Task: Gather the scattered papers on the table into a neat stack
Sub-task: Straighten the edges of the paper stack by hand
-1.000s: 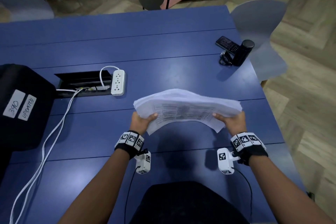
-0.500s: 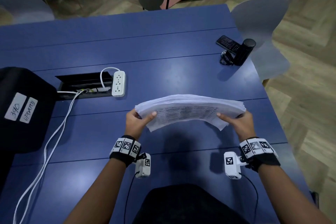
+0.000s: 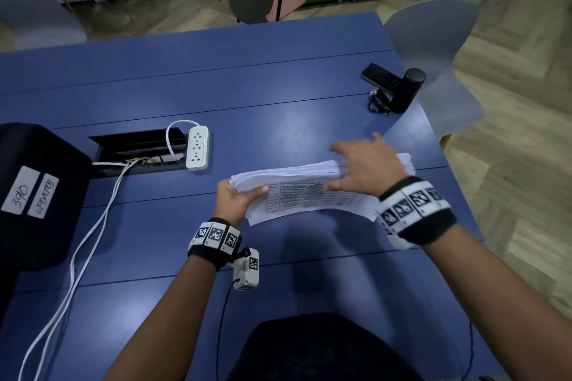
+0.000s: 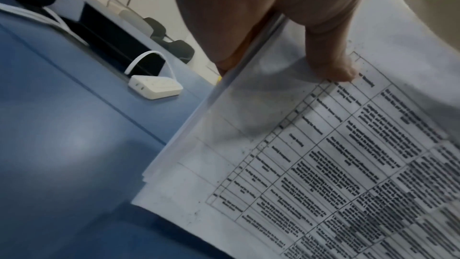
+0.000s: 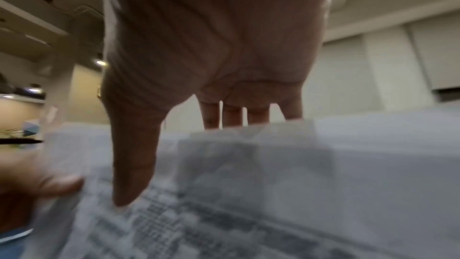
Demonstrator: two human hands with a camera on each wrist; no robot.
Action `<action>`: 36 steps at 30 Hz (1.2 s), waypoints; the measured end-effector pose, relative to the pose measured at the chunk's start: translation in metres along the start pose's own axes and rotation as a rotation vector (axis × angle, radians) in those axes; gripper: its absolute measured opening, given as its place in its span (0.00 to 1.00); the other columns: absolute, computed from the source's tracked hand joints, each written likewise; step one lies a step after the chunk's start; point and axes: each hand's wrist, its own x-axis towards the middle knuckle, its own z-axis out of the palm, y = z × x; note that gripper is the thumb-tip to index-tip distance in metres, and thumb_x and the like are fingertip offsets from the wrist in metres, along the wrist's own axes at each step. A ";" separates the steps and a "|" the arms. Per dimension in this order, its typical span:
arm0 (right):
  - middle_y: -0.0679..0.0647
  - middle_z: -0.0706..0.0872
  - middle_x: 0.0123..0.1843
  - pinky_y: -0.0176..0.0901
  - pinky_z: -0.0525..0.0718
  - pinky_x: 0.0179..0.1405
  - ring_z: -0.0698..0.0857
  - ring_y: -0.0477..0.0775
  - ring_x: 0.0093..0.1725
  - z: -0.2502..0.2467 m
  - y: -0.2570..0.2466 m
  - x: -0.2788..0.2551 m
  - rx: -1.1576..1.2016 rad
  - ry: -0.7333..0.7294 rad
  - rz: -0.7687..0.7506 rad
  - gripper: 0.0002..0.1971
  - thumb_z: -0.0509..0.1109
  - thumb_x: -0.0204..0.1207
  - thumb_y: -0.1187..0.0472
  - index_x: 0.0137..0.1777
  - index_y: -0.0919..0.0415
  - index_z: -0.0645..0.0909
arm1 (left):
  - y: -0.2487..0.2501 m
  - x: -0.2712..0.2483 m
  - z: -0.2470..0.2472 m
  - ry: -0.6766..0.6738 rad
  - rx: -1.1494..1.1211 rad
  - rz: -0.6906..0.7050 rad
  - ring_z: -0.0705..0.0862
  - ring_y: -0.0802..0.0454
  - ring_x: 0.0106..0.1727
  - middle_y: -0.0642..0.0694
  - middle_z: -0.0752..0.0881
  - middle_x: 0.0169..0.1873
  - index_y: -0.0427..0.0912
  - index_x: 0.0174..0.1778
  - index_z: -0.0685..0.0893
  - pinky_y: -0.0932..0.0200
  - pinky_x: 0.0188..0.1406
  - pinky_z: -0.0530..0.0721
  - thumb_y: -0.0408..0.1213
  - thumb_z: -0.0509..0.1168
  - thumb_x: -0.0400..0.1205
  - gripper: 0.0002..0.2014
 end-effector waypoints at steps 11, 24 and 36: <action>0.63 0.86 0.34 0.48 0.76 0.37 0.85 0.59 0.39 -0.016 0.003 0.008 0.282 0.209 0.017 0.18 0.79 0.68 0.45 0.45 0.61 0.89 | 0.017 0.012 -0.029 0.091 0.103 0.109 0.70 0.58 0.77 0.50 0.72 0.77 0.54 0.77 0.66 0.62 0.77 0.67 0.42 0.82 0.60 0.50; 0.38 0.91 0.39 0.43 0.88 0.51 0.89 0.40 0.44 -0.019 -0.004 -0.024 1.535 0.620 0.010 0.11 0.78 0.68 0.72 0.37 0.53 0.88 | 0.104 0.009 0.036 0.072 -0.061 0.115 0.83 0.48 0.64 0.44 0.84 0.62 0.41 0.64 0.73 0.46 0.66 0.81 0.46 0.83 0.62 0.38; 0.47 0.93 0.44 0.46 0.87 0.50 0.91 0.46 0.46 0.070 0.007 -0.042 1.567 0.280 0.211 0.18 0.82 0.57 0.72 0.47 0.60 0.87 | 0.029 -0.024 0.032 -0.090 -0.050 -0.014 0.91 0.52 0.44 0.48 0.93 0.41 0.37 0.45 0.88 0.55 0.44 0.88 0.22 0.78 0.68 0.13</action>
